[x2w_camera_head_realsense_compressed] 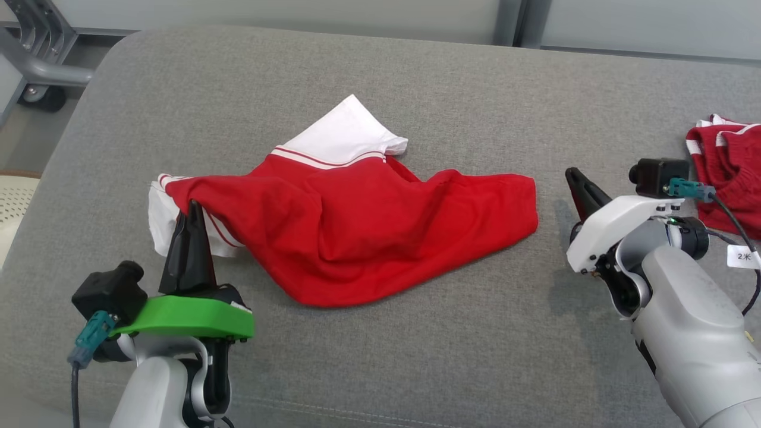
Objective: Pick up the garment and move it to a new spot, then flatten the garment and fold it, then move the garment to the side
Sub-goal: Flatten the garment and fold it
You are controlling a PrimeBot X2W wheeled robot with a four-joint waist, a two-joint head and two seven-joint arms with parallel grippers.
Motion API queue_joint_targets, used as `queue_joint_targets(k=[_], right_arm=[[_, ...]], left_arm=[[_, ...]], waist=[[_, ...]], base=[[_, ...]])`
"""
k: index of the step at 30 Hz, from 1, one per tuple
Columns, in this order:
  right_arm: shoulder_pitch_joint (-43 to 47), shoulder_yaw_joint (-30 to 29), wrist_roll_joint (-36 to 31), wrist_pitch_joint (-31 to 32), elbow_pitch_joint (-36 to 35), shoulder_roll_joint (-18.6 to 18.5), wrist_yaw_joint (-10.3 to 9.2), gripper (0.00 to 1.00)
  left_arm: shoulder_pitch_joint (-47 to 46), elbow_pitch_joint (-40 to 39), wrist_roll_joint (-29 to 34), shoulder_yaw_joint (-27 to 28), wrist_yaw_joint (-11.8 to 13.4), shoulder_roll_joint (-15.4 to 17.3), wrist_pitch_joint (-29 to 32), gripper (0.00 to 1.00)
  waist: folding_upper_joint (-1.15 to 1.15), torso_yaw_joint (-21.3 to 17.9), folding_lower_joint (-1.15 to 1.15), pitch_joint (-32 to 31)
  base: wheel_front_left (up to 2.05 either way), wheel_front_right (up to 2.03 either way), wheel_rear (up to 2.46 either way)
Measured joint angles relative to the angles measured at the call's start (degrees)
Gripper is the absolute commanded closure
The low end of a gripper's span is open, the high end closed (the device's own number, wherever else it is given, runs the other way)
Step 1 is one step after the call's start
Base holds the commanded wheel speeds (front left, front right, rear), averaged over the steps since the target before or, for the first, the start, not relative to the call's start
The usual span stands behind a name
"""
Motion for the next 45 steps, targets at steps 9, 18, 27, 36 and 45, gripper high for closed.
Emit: queue_joint_targets(k=[9,18,27,36,45], right_arm=[[0.3,0.6,0.8,1.7,4.4,1.2,0.02,0.0],[0.0,1.3,1.7,4.1,7.2,1.7,0.51,0.0],[-2.3,3.4,3.8,5.0,7.5,2.7,0.52,0.82],[-3.8,6.8,4.0,3.1,5.2,2.4,0.52,1.0],[-5.2,7.0,4.8,-4.2,-0.4,-0.7,0.52,1.0]], left_arm=[[0.1,0.0,-0.1,-2.4,0.0,0.0,0.0,1.0],[1.0,-0.7,-0.5,-3.1,0.0,0.0,0.0,1.0],[1.0,-1.4,-0.8,-2.9,0.0,0.0,0.0,1.0],[1.0,-1.8,-0.9,-1.5,0.0,0.1,0.0,1.0],[0.9,-5.3,-2.8,-0.3,0.0,0.0,0.0,1.0]], waist=[[0.0,2.7,0.0,0.6],[0.0,5.0,0.0,1.9],[0.0,5.6,0.0,3.4],[0.0,4.8,0.0,3.6],[0.0,3.2,0.0,2.1]], base=[[0.0,0.0,0.0],[0.0,0.0,0.0],[0.0,0.0,0.0],[0.0,0.0,0.0],[0.0,0.0,0.0]])
